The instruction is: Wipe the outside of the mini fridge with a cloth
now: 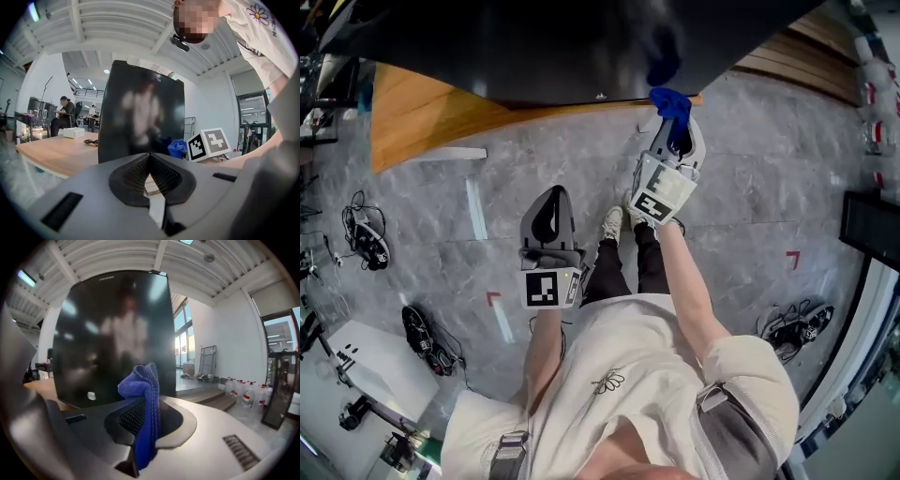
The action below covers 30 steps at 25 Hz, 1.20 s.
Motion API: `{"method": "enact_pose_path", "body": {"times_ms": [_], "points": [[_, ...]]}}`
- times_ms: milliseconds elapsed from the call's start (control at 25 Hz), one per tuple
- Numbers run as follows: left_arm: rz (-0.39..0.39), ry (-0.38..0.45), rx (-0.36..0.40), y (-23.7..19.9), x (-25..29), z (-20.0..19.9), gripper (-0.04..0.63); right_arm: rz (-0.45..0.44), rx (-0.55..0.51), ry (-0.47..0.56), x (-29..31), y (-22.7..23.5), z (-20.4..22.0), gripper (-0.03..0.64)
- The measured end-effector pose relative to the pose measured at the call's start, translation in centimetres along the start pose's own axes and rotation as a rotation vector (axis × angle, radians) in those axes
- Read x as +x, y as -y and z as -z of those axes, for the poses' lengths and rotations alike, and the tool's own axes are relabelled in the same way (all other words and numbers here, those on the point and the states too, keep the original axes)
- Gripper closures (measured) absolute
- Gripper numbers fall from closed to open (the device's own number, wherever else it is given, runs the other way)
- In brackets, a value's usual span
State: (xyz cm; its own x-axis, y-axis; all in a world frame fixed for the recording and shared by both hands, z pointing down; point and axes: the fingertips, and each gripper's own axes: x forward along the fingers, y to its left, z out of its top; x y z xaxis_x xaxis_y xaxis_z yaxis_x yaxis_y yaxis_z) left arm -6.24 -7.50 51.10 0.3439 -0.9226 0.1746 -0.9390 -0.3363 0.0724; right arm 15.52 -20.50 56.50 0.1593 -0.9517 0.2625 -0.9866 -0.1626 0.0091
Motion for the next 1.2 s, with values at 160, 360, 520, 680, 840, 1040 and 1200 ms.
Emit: {"method": "enact_pose_path", "body": {"times_ms": [160, 360, 520, 680, 840, 1040, 1200], "points": [[-0.047, 0.011, 0.005, -1.7, -1.4, 0.2, 0.591, -0.174, 0.014, -0.005, -1.1, -8.6, 0.1, 0.555], [-0.188, 0.02, 0.005, -5.2, -3.7, 0.5, 0.591, -0.365, 0.0, 0.039, -0.7, -17.7, 0.6, 0.555], [-0.297, 0.021, -0.004, -10.3, -7.5, 1.1, 0.591, -0.447, -0.076, 0.069, -0.5, -25.9, 1.7, 0.555], [-0.375, 0.03, -0.05, -13.4, -10.5, 1.3, 0.591, -0.499, -0.131, 0.09, -0.5, -31.8, 1.9, 0.555], [-0.413, 0.043, -0.067, -14.4, -11.9, 1.5, 0.591, -0.537, -0.171, 0.108, -0.9, -34.8, 2.0, 0.555], [-0.407, 0.078, -0.122, -14.6, -10.7, 0.2, 0.591, -0.52, -0.207, 0.121, -0.6, -34.4, 2.0, 0.555], [-0.345, 0.088, -0.117, -13.6, -8.7, -0.8, 0.591, -0.503, -0.229, 0.126, -0.5, -31.6, 1.9, 0.555]]}}
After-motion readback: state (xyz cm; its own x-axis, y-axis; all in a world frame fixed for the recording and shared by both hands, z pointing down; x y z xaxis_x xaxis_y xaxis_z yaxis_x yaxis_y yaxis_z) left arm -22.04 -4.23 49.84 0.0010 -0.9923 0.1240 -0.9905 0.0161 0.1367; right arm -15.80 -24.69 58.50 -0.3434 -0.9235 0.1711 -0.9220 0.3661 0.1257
